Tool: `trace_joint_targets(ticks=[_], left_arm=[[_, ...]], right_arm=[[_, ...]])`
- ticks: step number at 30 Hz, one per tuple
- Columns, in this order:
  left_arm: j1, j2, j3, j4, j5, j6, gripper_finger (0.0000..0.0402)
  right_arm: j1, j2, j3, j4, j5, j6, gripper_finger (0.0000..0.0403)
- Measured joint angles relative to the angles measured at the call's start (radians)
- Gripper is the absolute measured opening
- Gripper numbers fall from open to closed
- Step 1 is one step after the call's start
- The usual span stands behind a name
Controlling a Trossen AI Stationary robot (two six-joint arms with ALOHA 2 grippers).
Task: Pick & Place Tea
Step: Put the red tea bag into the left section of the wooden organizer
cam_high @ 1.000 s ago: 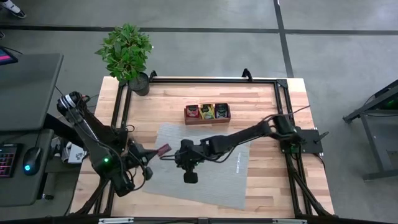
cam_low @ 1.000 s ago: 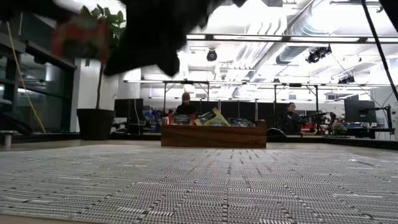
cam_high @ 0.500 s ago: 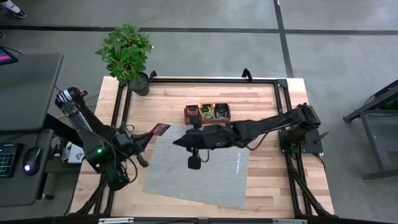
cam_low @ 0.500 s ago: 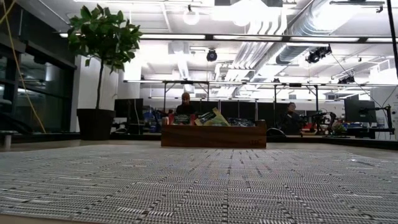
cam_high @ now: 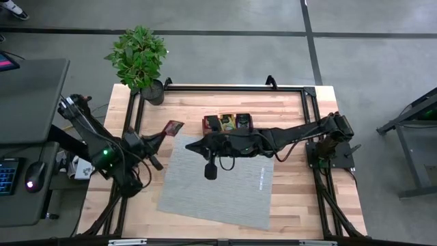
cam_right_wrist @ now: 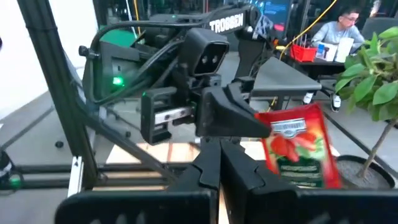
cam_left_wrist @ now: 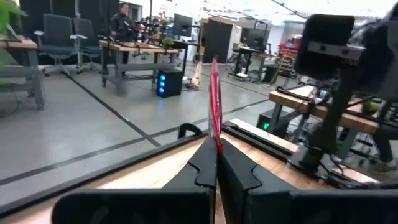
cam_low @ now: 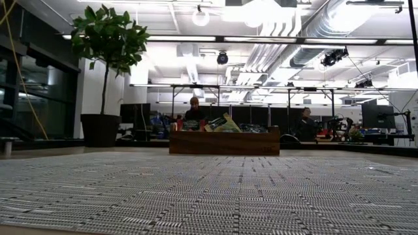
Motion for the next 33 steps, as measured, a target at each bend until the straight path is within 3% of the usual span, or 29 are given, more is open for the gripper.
trace_joint_targets(ticks=[8,12,18,26,33], left_arm=[[0.038,-0.049,0.141,-0.116,0.002,0.125,0.0000],[0.037,-0.051,0.208,-0.132,0.001,0.199,0.0000],[0.037,-0.051,0.249,-0.135,0.000,0.249,0.0000],[0.008,-0.050,0.298,-0.132,0.000,0.259,0.0000],[0.009,-0.045,0.341,-0.132,-0.002,0.291,0.0000]], right_arm=[[-0.043,0.019,0.001,0.041,0.000,0.147,0.0002],[-0.091,0.045,0.001,0.072,-0.077,0.216,0.0019],[-0.128,0.087,0.001,0.207,-0.137,0.209,0.0063],[-0.200,0.114,0.002,0.232,-0.206,0.246,0.0141],[-0.256,0.137,0.000,0.360,-0.385,0.281,0.0192]])
